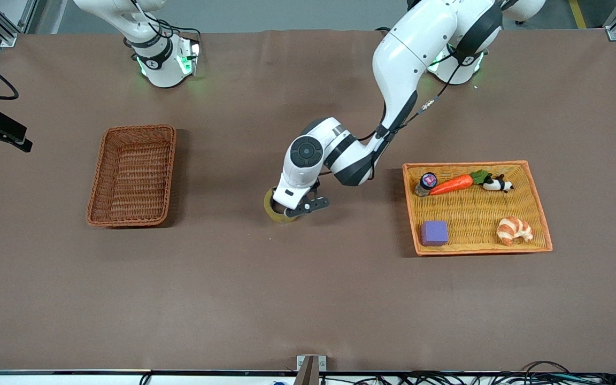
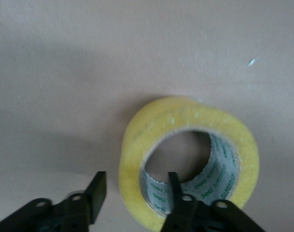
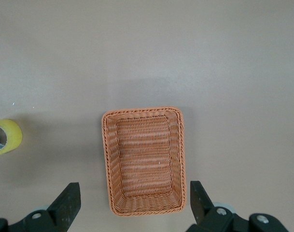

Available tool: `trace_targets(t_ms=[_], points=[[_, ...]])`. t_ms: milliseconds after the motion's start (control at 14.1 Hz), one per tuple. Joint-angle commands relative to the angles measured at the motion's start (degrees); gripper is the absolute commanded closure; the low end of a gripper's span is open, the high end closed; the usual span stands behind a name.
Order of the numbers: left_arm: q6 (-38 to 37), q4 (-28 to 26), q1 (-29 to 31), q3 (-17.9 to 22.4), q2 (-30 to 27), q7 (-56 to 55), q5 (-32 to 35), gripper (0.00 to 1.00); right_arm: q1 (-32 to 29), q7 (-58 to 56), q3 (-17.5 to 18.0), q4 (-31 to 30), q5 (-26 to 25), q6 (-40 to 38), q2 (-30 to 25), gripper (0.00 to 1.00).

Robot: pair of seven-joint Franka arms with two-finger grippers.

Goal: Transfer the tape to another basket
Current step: 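Set the tape on the table while the right gripper reaches toward it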

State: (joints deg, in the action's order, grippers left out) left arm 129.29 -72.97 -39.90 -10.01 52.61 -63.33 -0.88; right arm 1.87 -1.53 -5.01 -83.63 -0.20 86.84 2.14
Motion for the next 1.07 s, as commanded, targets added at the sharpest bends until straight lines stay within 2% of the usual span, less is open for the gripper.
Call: trace_targets(t_ms=[0,71,284,426,639,852,994], points=[[-6.48,0.81,1.4,2.97,-4.78,0.31,3.4,0.0,-1.0,-0.49,1.14,-0.57,0.99,0.35,0.05,0.0],[-9.99,0.55,1.76,4.2,-6.8,0.31,7.78,0.0,-0.04,-0.57,1.49,-0.57,2.39,0.35,0.41,0.0],[-22.65,-0.33,5.0,5.27,-15.06,0.31,21.23,0.0,8.03,0.83,1.93,-0.65,3.02,2.01,3.56,0.0],[-26.36,-0.24,8.24,5.27,-19.89,0.57,25.13,0.0,14.97,5.98,2.02,-0.65,3.19,6.83,7.16,0.0],[-30.84,-0.07,15.18,4.65,-27.89,6.95,23.3,0.0,25.25,16.7,2.02,-0.65,3.02,14.91,14.27,0.0],[-34.45,0.11,20.55,4.74,-35.1,17.51,21.11,0.0,31.95,24.26,2.02,-0.65,2.75,23.35,23.41,0.0],[-34.64,0.29,23.02,4.83,-37.92,22.96,16.81,0.0,35.2,28.85,2.02,-0.65,2.84,28.45,29.03,0.0]])
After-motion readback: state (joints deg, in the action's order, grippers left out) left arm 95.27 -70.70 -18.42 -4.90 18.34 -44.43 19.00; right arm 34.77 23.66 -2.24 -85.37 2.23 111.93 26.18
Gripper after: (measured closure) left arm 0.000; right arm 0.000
